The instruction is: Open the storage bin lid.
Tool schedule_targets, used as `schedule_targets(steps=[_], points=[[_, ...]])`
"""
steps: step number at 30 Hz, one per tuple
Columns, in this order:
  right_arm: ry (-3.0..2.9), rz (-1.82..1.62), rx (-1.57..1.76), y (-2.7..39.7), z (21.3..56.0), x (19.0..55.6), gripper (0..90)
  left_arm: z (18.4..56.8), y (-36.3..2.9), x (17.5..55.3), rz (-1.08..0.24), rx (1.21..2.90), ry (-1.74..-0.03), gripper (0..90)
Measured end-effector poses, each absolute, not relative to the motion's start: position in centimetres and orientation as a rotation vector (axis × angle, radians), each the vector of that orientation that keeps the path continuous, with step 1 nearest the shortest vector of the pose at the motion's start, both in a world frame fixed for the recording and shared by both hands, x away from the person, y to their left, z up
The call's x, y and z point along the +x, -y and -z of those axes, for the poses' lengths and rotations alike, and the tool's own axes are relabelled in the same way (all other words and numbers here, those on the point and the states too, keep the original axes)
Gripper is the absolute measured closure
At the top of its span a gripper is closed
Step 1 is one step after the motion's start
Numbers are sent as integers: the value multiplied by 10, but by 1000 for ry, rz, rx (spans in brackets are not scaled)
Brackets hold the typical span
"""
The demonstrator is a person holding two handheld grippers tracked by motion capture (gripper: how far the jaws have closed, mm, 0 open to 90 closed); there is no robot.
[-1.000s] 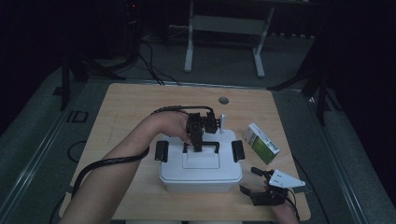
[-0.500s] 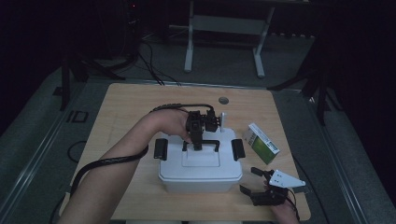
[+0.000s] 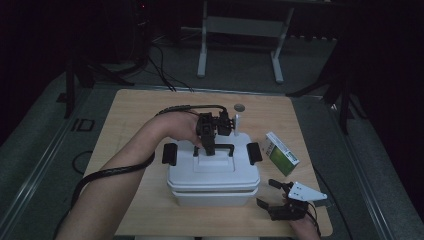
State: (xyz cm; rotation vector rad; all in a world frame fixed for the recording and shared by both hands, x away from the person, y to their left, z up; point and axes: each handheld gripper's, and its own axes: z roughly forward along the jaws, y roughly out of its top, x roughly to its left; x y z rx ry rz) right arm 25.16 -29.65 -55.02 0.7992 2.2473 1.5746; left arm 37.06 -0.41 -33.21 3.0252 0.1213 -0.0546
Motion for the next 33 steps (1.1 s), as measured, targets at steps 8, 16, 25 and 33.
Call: schedule_targets(steps=[8, 16, 25, 33], points=[[-2249, -1572, 802, 296, 550, 252, 133, 321, -7, 371, 30, 3014, -144, 843], [-2248, -1572, 803, 296, 550, 252, 133, 317, -22, 370, 16, 3011, -176, 843], [-2247, -1576, 807, 296, 550, 252, 133, 314, -49, 369, 1, 2993, -214, 843], [-2249, -1573, 811, 296, 550, 252, 133, 310, -74, 365, 2, 2989, -266, 843]])
